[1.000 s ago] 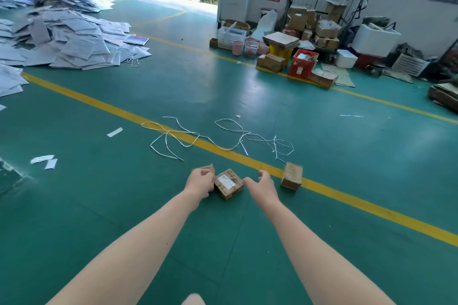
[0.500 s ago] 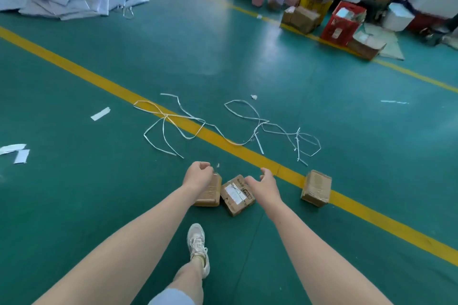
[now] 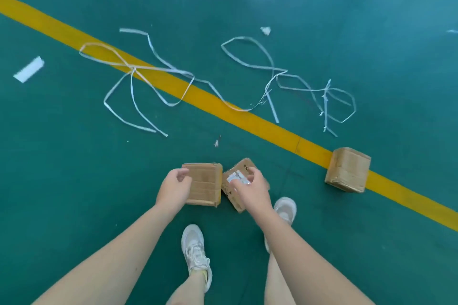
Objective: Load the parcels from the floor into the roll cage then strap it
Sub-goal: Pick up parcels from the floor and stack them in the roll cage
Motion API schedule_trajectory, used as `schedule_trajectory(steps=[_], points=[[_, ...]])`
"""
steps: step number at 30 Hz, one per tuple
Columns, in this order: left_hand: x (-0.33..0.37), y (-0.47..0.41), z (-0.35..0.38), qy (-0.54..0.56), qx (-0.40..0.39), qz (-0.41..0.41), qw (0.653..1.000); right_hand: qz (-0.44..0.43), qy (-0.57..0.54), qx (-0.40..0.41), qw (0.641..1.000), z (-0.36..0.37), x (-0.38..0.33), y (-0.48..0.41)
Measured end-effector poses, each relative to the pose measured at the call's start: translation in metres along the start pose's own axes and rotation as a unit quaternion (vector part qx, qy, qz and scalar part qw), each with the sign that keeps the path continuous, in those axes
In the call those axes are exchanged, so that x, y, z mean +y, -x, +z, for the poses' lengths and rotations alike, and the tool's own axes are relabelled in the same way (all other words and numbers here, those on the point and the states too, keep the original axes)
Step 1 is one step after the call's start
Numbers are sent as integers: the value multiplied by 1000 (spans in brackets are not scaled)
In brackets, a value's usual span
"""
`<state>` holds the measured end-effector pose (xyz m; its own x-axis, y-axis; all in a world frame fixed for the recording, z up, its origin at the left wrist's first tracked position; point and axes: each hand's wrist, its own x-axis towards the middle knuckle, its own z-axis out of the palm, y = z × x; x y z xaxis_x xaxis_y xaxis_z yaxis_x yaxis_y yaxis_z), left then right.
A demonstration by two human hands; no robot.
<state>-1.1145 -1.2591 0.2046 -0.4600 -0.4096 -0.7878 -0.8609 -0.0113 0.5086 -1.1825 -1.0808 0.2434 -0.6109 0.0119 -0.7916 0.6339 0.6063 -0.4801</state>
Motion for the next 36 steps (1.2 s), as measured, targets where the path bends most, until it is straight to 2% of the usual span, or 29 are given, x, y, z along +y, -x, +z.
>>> schedule_trajectory(steps=[10,17,21,26,32,36], points=[[-105,-201,70,9,12,-96,995,36,95,-83,991,99,85,-226],[-157,-272,104,-29,41,-160,986,69,79,-129,986,139,134,-304],[-175,-290,110,-7,44,-209,977,82,43,-135,987,153,149,-322],[-183,-290,119,20,39,-213,976,82,30,-144,986,159,159,-326],[-164,-255,133,-4,88,-212,973,95,-41,-150,983,127,143,-312],[-145,-229,145,23,94,-200,975,78,-44,-150,985,89,131,-303]])
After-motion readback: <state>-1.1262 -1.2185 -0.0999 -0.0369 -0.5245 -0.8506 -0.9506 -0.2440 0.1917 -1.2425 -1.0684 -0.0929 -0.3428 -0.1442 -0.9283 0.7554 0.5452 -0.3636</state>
